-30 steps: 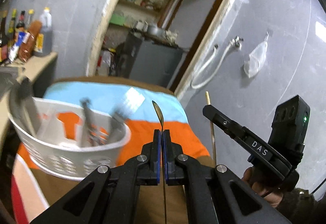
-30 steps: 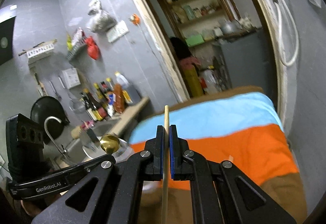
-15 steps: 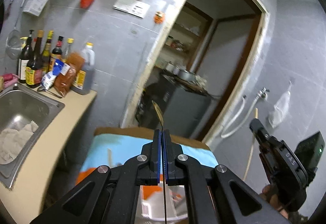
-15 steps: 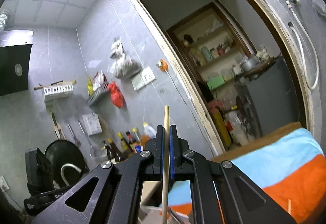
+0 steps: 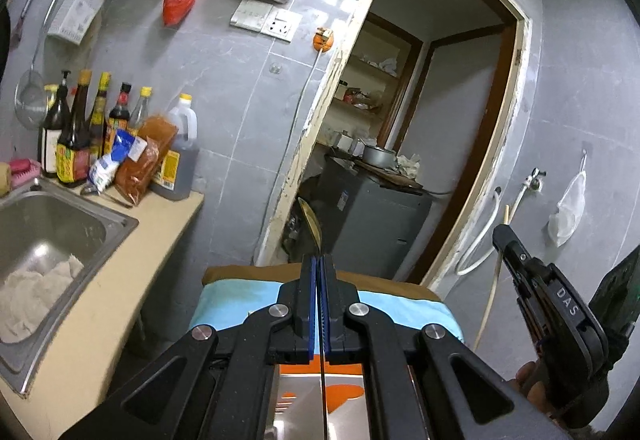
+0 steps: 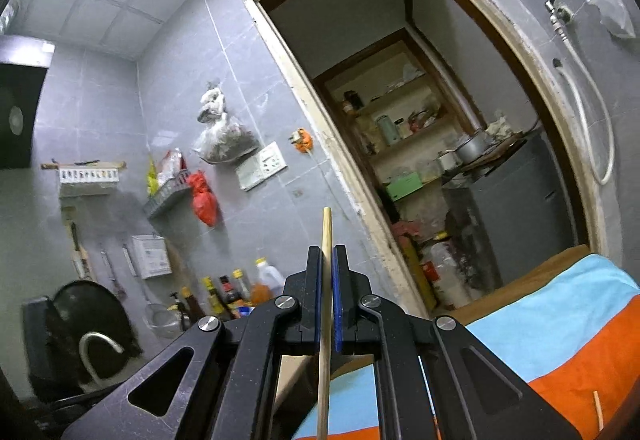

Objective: Organize utensils
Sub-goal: 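Lift the spoon and chopstick and carry both tools over the caddy, then open both tools to drop the spoon and chopstick into the caddy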

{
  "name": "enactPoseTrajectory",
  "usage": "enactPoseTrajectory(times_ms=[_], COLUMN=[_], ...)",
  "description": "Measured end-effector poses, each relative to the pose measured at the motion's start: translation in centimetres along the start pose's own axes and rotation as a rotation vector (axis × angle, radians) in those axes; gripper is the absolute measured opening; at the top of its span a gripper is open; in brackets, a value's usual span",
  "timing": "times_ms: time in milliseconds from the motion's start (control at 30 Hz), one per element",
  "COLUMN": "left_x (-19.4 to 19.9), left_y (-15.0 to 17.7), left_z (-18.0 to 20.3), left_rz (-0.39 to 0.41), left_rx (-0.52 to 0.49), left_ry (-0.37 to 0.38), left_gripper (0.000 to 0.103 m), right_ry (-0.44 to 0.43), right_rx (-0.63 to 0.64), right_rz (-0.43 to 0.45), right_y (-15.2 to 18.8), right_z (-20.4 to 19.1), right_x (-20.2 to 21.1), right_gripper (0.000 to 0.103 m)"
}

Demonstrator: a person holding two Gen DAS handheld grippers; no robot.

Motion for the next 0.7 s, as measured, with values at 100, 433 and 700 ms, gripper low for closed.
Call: enactPoseTrajectory(times_ms=[100, 433, 700], left_x=[0.0, 0.3, 0.6], left_y=[0.5, 1.9, 2.5], left_z=[0.4, 1.2, 0.4], left_rz=[0.012, 0.018, -0.018], left_rx=[-0.045, -0.096, -0.093], left_ry=[-0.003, 0.008, -0.007], left_gripper=[0.003, 0.003, 0.003], right_ry=[0.024, 0.032, 0.000], right_rx=[0.016, 0.055, 0.067], right_rz=[0.010, -0.008, -0.040], right_y=[0.3, 1.3, 1.7], right_z=[0.0, 0.1, -0.2], right_x=[-0.1, 0.3, 0.5], right_gripper=[0.005, 0.005, 0.005])
Point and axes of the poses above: each gripper's, at about its wrist camera, not at the fingertips, and x roughly against the way its jaws point, z to its right, y to its underside, the point moved 9 cm from there along -x, roughly the way its jaws point, and after that the axes turned 9 degrees about z, right-handed, at the moved point
